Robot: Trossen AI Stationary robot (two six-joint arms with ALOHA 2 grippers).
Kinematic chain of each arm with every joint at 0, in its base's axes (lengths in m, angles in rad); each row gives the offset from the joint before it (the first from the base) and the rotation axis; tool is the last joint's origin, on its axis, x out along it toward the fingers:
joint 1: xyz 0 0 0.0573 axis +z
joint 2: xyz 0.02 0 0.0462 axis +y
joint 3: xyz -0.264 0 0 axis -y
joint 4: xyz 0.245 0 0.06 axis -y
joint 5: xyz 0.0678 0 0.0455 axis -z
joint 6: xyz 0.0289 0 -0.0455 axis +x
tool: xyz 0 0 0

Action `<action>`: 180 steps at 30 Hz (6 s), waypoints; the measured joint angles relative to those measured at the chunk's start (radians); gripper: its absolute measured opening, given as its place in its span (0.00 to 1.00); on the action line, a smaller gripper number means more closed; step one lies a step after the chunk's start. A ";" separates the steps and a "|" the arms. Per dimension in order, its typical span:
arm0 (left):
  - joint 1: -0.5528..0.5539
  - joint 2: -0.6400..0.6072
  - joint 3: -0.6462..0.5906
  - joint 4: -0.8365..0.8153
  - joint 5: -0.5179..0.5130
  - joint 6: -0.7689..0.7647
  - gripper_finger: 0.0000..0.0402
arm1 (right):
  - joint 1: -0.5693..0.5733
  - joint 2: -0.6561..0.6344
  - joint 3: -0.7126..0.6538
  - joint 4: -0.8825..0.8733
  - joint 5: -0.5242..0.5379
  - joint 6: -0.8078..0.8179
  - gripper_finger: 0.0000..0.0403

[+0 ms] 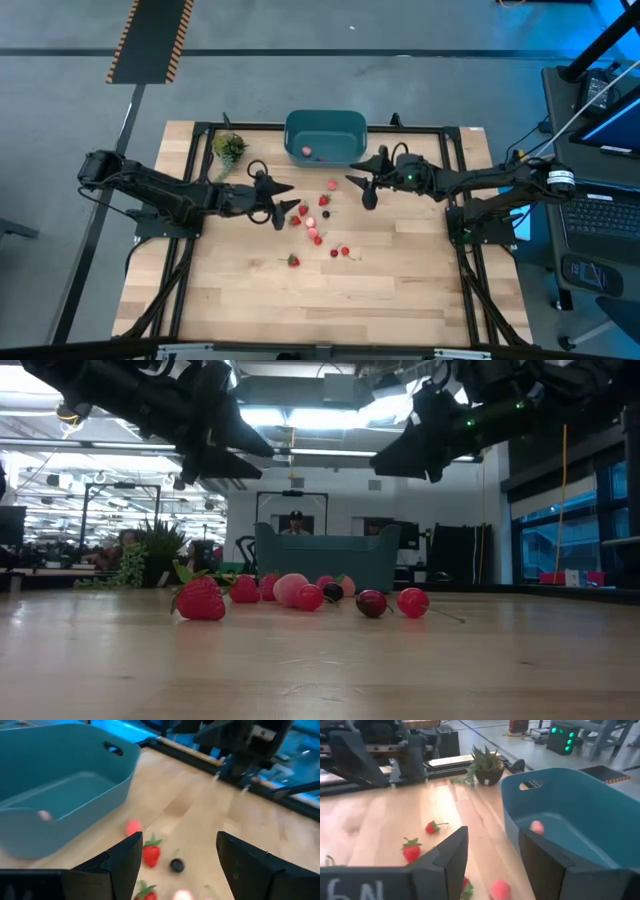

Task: Pick and placing Produce into tupperware
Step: Put the cherry into the blue bin

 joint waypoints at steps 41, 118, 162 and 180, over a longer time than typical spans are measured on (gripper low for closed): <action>-0.066 0.210 0.318 -0.236 0.148 -0.040 0.61 | 0.034 0.000 0.000 -0.083 -0.028 0.086 0.44; -0.216 0.552 0.542 -0.284 0.142 -0.043 0.61 | 0.035 0.000 0.001 -0.244 -0.028 0.106 0.44; -0.225 0.589 0.542 -0.363 0.207 0.193 0.61 | 0.084 0.000 0.001 -0.285 -0.026 -0.007 0.44; -0.251 0.343 0.543 -0.984 0.169 0.137 0.61 | 0.229 0.043 0.001 -0.192 -0.025 0.170 0.44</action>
